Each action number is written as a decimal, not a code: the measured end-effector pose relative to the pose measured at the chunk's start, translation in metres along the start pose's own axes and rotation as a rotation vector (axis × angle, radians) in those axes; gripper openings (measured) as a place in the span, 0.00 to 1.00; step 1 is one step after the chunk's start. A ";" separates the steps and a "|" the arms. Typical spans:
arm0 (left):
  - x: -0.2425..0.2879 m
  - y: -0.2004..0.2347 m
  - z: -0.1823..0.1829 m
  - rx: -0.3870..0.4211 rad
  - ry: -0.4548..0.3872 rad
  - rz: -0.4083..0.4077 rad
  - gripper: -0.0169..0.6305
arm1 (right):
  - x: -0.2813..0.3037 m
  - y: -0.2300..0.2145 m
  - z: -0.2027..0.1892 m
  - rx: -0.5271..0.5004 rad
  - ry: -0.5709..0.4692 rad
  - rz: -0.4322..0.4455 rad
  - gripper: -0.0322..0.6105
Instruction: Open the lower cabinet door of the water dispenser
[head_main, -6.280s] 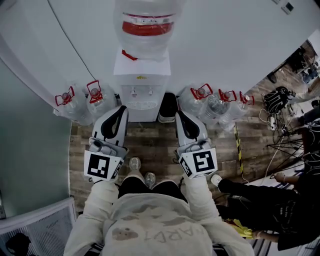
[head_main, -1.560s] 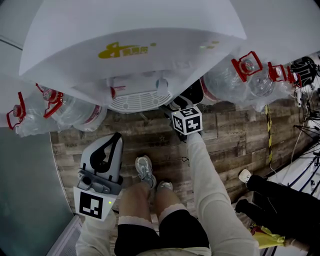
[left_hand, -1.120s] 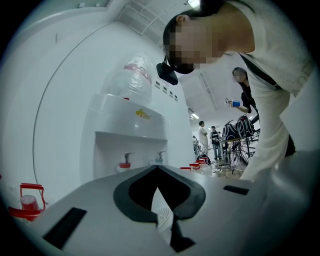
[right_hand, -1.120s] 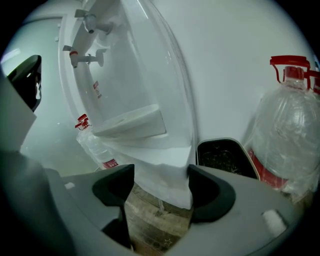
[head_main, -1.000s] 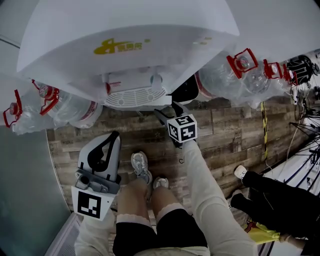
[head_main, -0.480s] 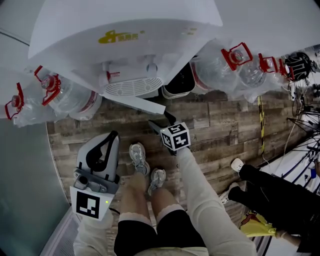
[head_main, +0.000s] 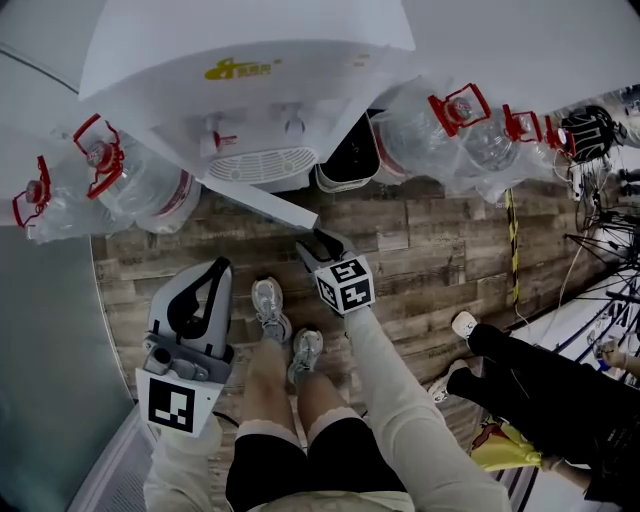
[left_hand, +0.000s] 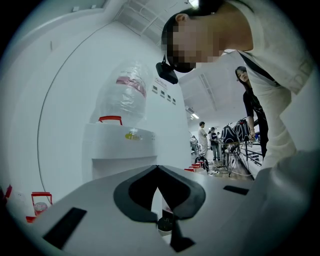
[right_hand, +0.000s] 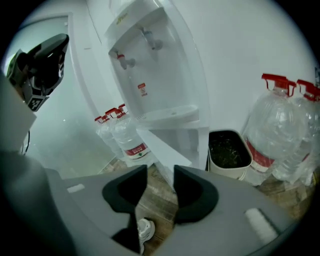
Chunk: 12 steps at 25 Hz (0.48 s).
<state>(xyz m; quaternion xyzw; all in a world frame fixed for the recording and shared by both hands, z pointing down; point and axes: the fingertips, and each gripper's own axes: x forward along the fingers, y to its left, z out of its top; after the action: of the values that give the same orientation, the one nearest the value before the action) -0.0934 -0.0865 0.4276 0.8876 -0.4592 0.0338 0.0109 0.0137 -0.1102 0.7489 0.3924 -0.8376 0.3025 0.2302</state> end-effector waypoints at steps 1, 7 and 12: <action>-0.001 -0.001 0.004 0.002 -0.003 0.002 0.03 | -0.009 0.000 0.008 -0.014 -0.022 -0.019 0.23; -0.002 -0.012 0.037 0.011 -0.014 0.002 0.03 | -0.060 0.012 0.057 -0.048 -0.142 -0.046 0.06; -0.006 -0.017 0.066 0.011 -0.023 0.014 0.03 | -0.108 0.032 0.098 -0.080 -0.222 -0.041 0.06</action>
<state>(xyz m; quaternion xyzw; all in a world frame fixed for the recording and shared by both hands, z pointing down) -0.0799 -0.0754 0.3611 0.8848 -0.4652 0.0264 0.0004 0.0372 -0.1055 0.6015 0.4310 -0.8612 0.2186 0.1575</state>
